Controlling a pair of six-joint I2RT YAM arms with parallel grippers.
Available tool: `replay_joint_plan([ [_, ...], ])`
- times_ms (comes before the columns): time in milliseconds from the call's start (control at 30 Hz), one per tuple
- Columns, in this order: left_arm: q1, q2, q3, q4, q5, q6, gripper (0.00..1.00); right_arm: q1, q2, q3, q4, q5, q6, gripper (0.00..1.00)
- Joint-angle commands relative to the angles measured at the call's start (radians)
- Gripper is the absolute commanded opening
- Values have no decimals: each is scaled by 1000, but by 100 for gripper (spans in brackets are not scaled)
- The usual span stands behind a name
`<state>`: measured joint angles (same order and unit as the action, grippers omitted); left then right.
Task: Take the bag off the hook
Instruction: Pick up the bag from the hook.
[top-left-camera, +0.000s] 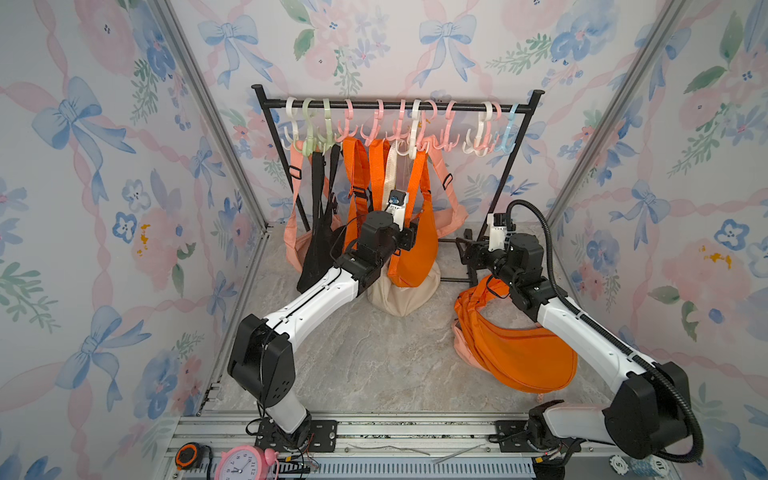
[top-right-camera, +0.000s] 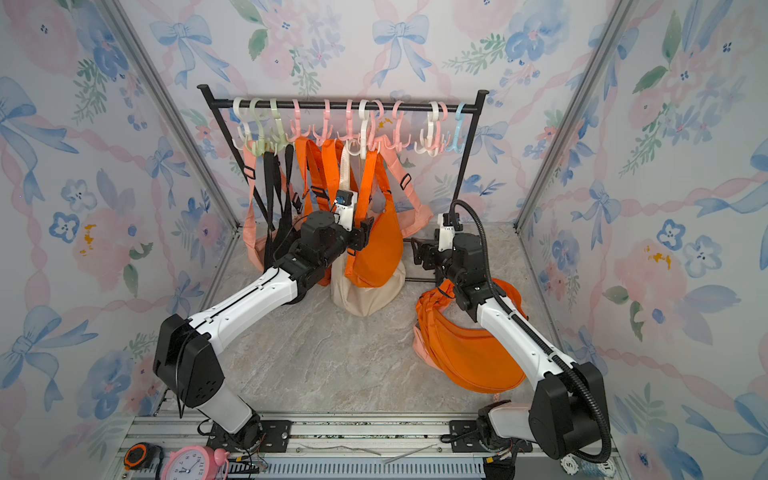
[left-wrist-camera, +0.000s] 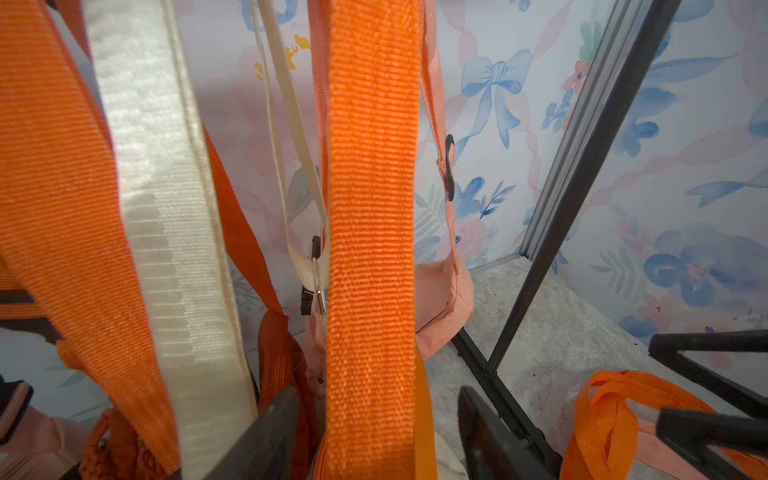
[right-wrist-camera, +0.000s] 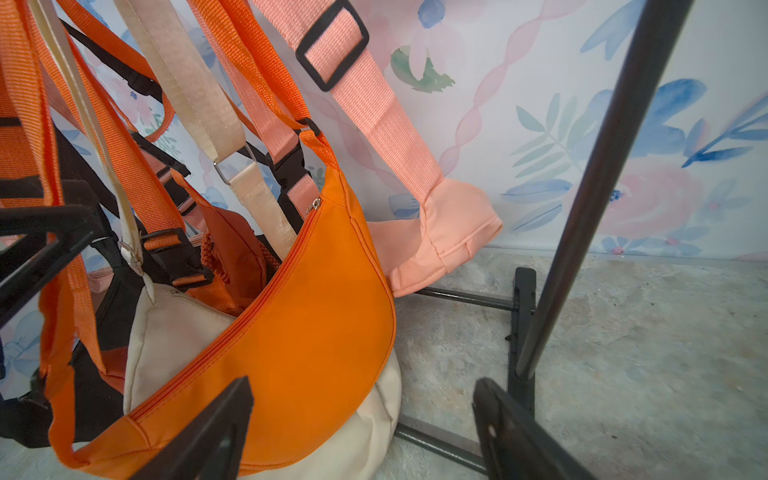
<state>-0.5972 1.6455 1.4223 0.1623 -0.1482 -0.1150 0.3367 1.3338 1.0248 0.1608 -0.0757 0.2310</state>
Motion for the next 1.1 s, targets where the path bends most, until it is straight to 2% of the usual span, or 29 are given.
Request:
replay_joint_plan([
  [0, 8, 31, 52, 26, 33, -3, 56, 12, 14, 41, 10, -13, -19, 84],
  [33, 10, 38, 59, 22, 35, 2, 50, 11, 17, 45, 12, -16, -21, 84],
  [67, 13, 44, 63, 22, 39, 4, 40, 12, 20, 50, 14, -16, -20, 84],
  [167, 23, 48, 63, 16, 66, -1, 0, 11, 37, 70, 26, -39, -22, 84],
  [633, 31, -106, 46, -3, 82, -5, 0, 26, 207, 294, 98, -235, -70, 84],
  [967, 34, -199, 51, -35, 83, 4, 0, 39, 395, 536, 84, -363, -58, 70],
  [1067, 39, -220, 55, -49, 77, 13, 0, 39, 445, 604, 72, -382, -54, 69],
])
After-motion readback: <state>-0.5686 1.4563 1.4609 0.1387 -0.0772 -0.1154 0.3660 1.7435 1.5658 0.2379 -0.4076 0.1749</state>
